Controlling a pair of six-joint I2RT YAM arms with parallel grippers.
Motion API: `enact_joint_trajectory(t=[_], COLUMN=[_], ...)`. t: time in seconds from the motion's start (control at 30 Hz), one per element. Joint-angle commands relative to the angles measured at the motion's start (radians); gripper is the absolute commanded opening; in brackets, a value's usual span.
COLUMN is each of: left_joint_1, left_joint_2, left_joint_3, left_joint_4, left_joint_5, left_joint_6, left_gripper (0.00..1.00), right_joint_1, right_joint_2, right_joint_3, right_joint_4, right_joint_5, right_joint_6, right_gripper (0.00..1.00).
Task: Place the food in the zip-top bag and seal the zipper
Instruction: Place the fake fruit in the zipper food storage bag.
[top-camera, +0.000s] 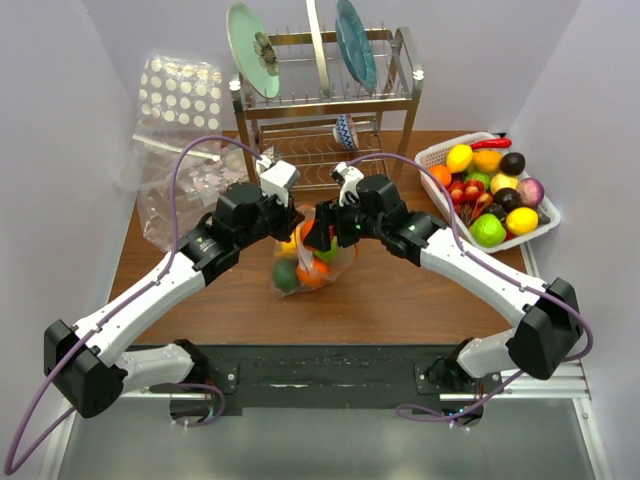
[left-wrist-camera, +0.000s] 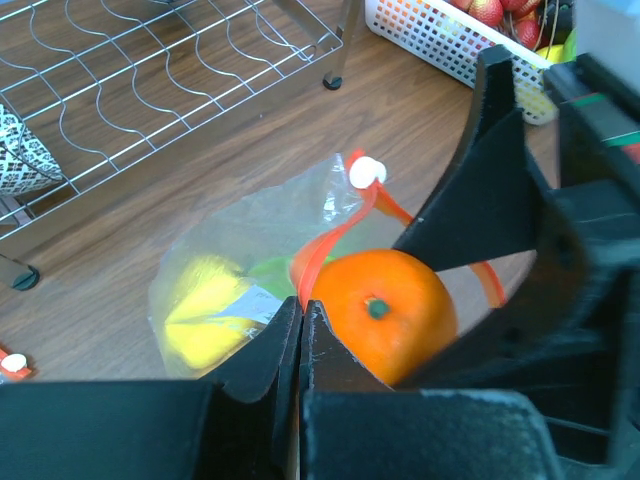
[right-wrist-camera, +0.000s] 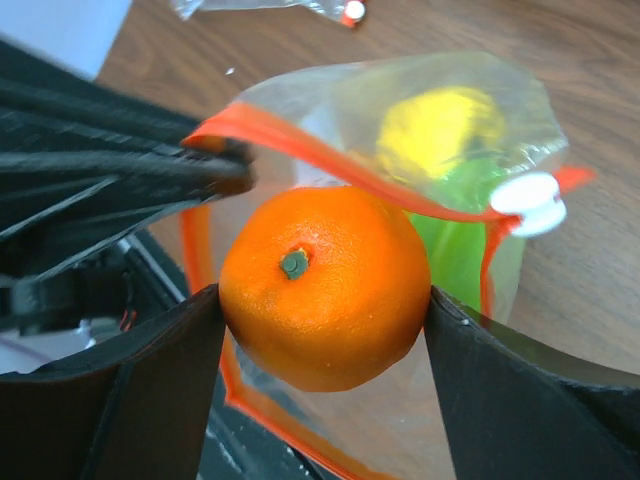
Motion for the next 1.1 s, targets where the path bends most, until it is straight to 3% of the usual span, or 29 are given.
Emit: enact_joint_trajectory(t=[0.0,0.03,0.4,0.53,0.67,0.77,0.87,1.07], left_joint_1=[0.007,0.005,0.005,0.005,0.005,0.005,0.005,0.005], left_joint_2=[-0.013,-0.013,-0.015,-0.016,-0.019,-0.019,-0.022,-0.025], left_joint_3=[0.002,0.004,0.004,0.002,0.002,0.002,0.002,0.002], left_joint_4=[0.040,0.040,0.042,0.042,0.042,0.039,0.038,0.038], left_joint_5=[0.002,0.003,0.006,0.005,0.003,0.005,0.006,0.008], left_joint_6=[0.013,0.013,0.011,0.011,0.011,0.011,0.011,0.011], left_gripper=[0.00,0.00,0.00,0.00,0.00,0.00,0.00,0.00], right_joint_1=[0.011,0.013,0.013,0.011,0.004,-0.065,-0.192,-0.329], right_joint_2=[0.004,0.001,-0.117,-0.137,-0.146,-0.117,-0.096,-0.122], right_joint_3=[0.041,0.036,0.054,0.097,0.129,0.169,0.195,0.134], right_joint_4=[0.042,0.047,-0.070,-0.159,-0.252,-0.338,-0.398,-0.407], right_joint_5=[0.111,0.113,0.217,0.402,0.688,0.809,0.818,1.011], right_joint_6=[0.004,0.004,-0.042,-0.077,-0.109,-0.109,-0.100,-0.089], right_gripper=[0.89,0.99,0.96,0.96,0.96,0.96,0.95,0.99])
